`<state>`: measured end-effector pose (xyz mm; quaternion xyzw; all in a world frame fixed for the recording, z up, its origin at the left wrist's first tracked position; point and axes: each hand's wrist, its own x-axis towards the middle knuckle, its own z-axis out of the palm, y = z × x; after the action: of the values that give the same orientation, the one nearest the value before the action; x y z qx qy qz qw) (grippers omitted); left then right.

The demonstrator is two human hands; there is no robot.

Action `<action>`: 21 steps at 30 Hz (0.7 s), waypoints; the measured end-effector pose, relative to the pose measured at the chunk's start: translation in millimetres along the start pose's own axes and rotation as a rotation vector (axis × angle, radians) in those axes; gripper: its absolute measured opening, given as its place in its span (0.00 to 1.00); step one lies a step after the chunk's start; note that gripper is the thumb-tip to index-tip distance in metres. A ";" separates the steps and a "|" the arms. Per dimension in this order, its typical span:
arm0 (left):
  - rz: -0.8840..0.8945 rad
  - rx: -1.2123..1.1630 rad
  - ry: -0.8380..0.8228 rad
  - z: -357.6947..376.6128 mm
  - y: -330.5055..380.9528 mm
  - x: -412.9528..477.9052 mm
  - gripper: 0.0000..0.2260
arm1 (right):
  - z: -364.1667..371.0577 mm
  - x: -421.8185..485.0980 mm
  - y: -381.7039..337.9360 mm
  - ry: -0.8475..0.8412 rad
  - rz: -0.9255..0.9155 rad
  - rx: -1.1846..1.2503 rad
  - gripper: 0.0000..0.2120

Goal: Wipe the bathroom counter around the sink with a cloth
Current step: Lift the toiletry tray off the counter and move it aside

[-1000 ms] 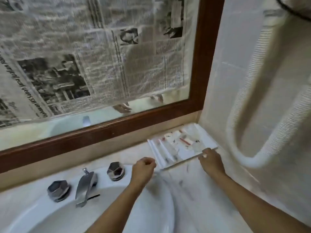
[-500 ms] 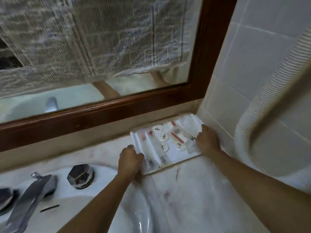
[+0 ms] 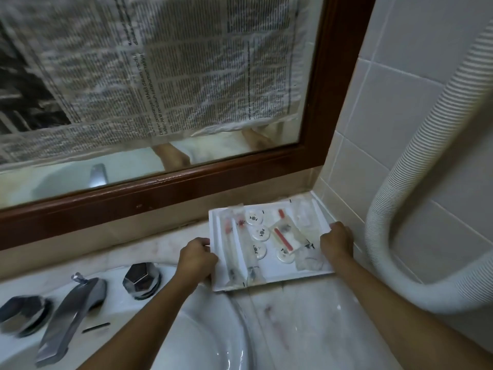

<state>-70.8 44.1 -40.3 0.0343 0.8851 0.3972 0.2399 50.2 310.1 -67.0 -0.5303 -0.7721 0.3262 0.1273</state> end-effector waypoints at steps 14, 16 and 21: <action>-0.029 -0.344 0.194 -121.5 -100.5 -172.4 0.17 | -40.6 -195.9 -45.1 -0.092 -0.088 0.095 0.19; -0.039 -0.382 0.262 -148.9 -125.7 -214.9 0.16 | -38.1 -237.8 -53.4 -0.118 -0.142 0.110 0.17; -0.075 -0.508 0.365 -209.7 -203.6 -317.9 0.18 | -27.1 -355.0 -68.8 -0.221 -0.246 0.192 0.13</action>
<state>141.4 -318.7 58.9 -0.1311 0.7867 0.5961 0.0926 158.2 -15.6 50.5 -0.3781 -0.8059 0.4364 0.1308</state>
